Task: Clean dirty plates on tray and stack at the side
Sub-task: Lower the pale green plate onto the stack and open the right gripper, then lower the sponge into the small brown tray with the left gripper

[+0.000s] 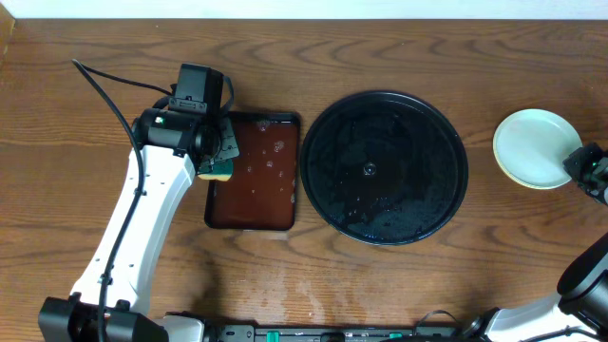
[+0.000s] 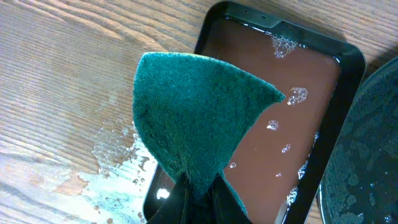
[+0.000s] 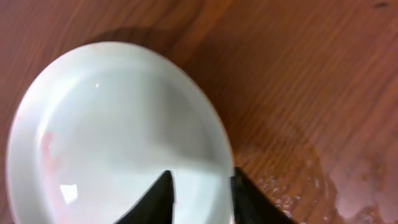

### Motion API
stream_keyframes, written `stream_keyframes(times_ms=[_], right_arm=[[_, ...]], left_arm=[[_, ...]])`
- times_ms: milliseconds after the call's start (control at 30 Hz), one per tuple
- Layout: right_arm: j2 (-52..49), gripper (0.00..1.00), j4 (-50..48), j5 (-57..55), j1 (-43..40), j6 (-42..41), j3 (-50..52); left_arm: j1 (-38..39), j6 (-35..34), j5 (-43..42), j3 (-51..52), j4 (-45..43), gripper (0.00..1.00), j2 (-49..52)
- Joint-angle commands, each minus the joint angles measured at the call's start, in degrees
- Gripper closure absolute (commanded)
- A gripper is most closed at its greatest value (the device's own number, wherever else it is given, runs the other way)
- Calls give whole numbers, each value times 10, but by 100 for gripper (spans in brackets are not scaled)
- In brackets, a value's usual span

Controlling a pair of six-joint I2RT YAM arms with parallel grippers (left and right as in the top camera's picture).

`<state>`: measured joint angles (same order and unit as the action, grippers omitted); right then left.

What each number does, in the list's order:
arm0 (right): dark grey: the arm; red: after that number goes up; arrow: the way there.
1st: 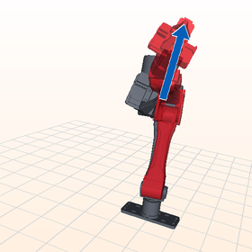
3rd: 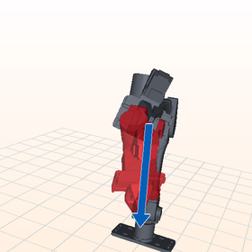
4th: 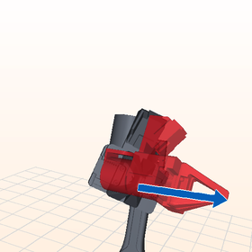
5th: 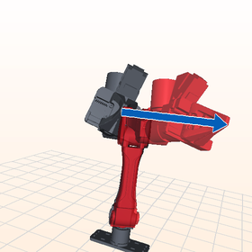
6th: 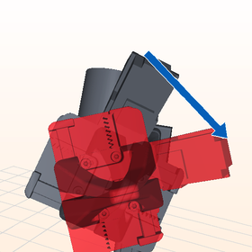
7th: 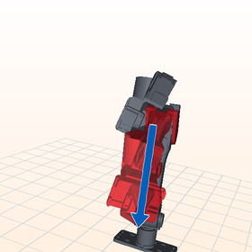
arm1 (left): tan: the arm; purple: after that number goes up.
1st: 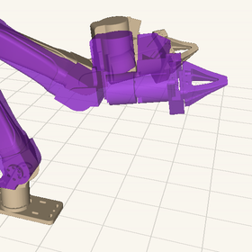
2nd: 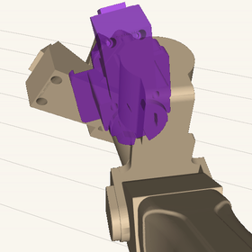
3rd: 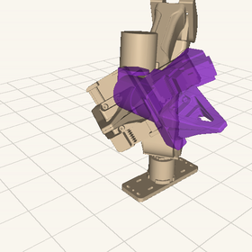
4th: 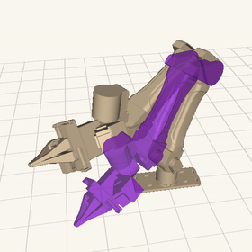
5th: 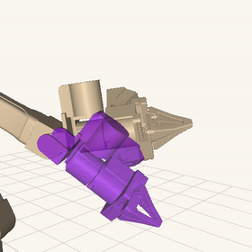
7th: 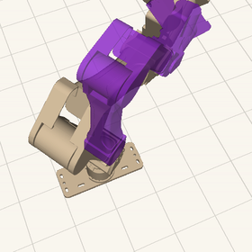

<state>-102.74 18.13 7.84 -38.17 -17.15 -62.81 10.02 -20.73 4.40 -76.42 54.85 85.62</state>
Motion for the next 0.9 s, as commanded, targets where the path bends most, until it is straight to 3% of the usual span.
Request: stream_keyframes(times_ms=[0,200,500,867], right_arm=[[-2,65,-1,93,2,2,3],[-2,66,3,199,31,43,3],[-2,65,64,196,127,79,3],[-2,62,70,188,252,96,3]], left_arm=[[1,9,-7,2,-9,92,1],[1,53,-54,4,-33,92,1],[1,61,-56,31,-54,92,3],[1,61,-96,163,-213,92,10]])
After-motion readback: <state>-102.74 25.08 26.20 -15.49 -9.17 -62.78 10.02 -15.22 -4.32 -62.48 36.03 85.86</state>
